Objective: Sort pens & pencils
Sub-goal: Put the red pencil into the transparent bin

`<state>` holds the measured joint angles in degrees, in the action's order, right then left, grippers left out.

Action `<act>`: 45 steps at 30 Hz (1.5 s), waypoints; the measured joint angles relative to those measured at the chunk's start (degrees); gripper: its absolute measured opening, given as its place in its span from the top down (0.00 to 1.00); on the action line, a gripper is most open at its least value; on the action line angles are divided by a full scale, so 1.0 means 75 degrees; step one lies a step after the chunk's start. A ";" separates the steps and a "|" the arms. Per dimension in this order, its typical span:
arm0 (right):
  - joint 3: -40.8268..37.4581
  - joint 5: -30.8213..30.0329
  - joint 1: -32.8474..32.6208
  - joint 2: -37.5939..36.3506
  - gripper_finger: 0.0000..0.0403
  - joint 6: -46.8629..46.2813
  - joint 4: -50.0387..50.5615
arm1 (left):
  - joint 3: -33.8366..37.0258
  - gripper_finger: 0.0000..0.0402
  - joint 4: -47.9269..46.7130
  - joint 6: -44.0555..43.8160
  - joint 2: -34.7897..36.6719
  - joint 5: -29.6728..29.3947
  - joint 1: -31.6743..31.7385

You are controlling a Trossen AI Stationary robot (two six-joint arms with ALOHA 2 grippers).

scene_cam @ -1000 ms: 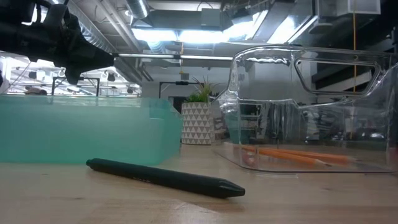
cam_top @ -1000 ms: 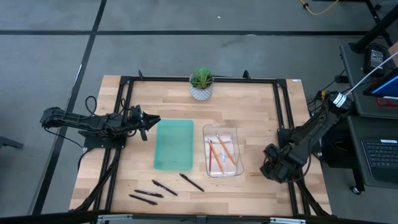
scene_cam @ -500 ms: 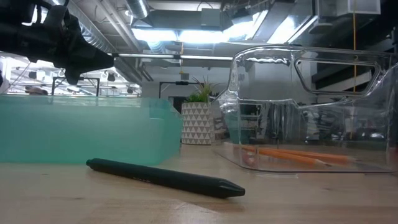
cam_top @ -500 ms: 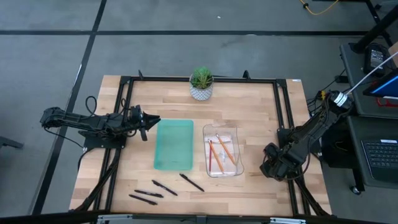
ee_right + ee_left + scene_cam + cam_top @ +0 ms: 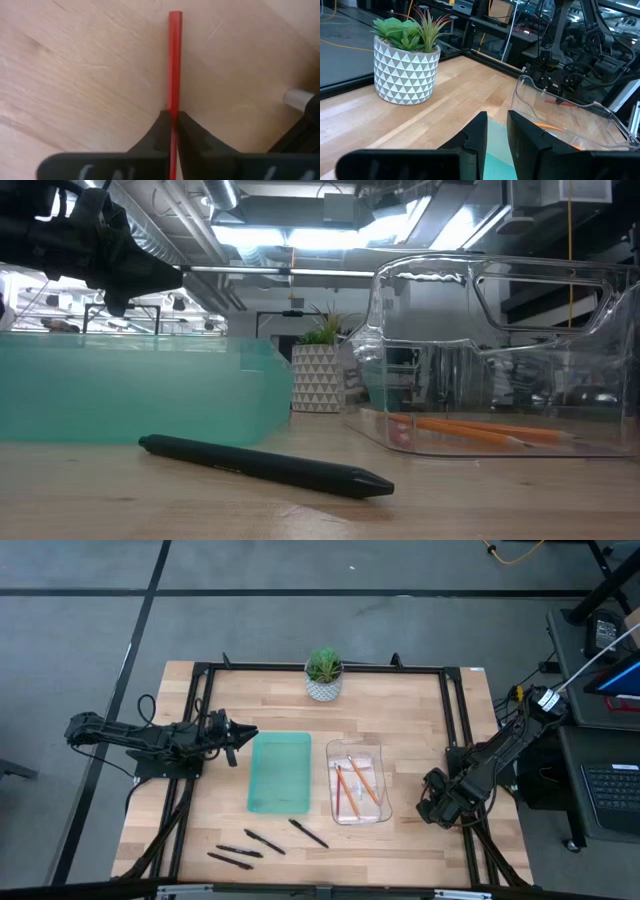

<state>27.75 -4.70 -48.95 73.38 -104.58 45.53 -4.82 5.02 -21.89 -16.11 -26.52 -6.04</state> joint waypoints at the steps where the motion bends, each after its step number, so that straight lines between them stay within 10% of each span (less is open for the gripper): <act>1: 0.0000 -0.0002 0.0000 0.0000 0.96 -0.0009 -0.0003 | 0.0000 0.83 0.0000 0.0000 -0.0002 0.0000 -0.0001; 45: 0.0311 -0.1867 0.0114 -0.1011 1.00 0.0030 0.0526 | -0.0001 0.83 -0.0270 -0.0015 0.0001 0.0000 0.0001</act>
<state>30.08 -18.70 -48.10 65.80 -104.35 49.47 -4.83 2.99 -22.00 -16.10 -26.52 -6.03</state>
